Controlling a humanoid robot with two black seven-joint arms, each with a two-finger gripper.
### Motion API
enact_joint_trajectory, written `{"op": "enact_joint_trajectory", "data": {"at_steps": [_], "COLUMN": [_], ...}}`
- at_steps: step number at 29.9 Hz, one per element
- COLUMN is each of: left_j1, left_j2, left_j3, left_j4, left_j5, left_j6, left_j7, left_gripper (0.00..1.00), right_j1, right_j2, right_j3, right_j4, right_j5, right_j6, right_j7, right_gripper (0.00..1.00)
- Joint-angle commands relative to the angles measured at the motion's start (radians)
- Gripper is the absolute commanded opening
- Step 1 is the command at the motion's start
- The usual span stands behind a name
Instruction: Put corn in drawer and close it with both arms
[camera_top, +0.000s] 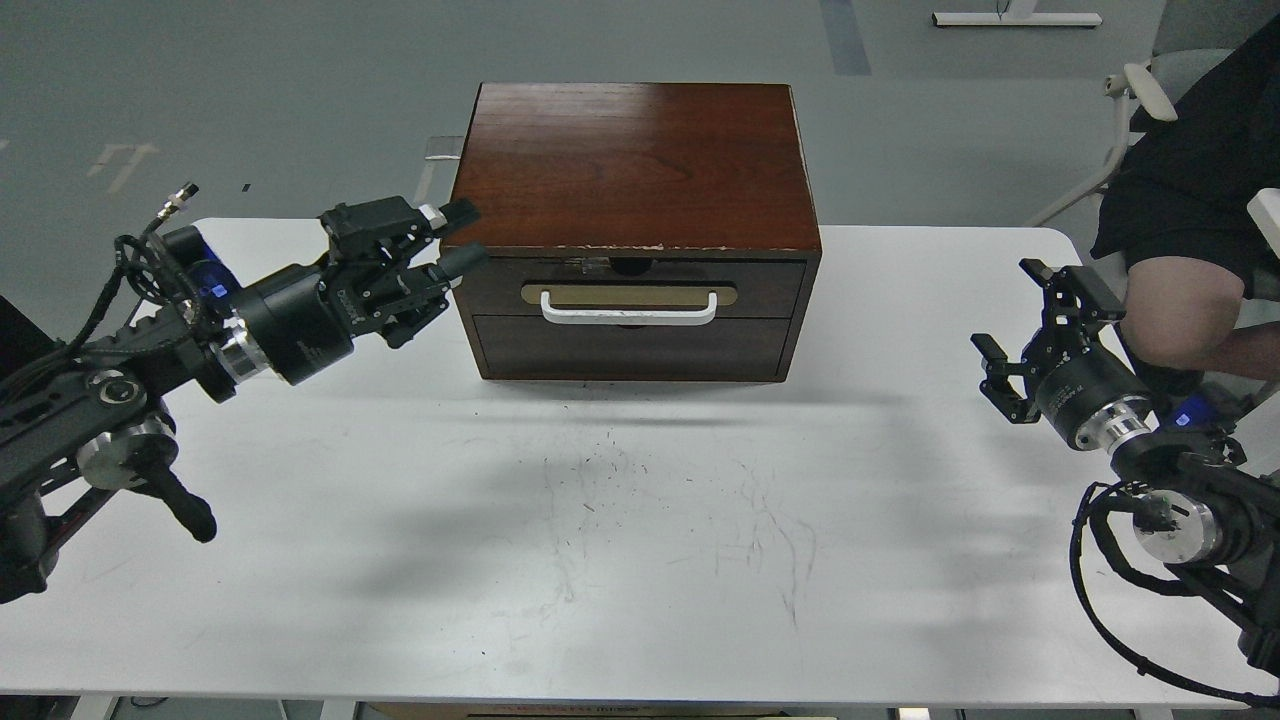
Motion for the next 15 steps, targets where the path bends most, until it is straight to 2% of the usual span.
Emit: {"op": "enact_joint_trajectory", "data": {"at_steps": [1, 10, 13, 15], "left_j1": [0.046, 0.227, 0.272, 0.284], "left_j2": [0.002, -0.067, -0.093, -0.104], "left_j3": [-0.048, -0.223, -0.265, -0.273], "left_j4": [0.048, 0.103, 0.103, 0.103], "left_j5": [-0.082, -0.142, -0.158, -0.159], "left_j6": [0.000, 0.000, 0.000, 0.000], "left_j7": [0.000, 0.000, 0.038, 0.041], "left_gripper": [1.00, 1.00, 1.00, 1.00], "right_j1": [0.004, 0.007, 0.007, 0.009], "right_j2": [0.007, 0.052, 0.053, 0.053], "right_j3": [0.002, 0.065, 0.065, 0.065], "right_j4": [-0.001, -0.035, -0.034, -0.034], "right_j5": [0.002, 0.006, 0.009, 0.009], "right_j6": [0.000, -0.002, 0.000, 0.000], "right_j7": [0.000, 0.000, 0.000, 0.000], "right_gripper": [1.00, 1.00, 1.00, 1.00]}}
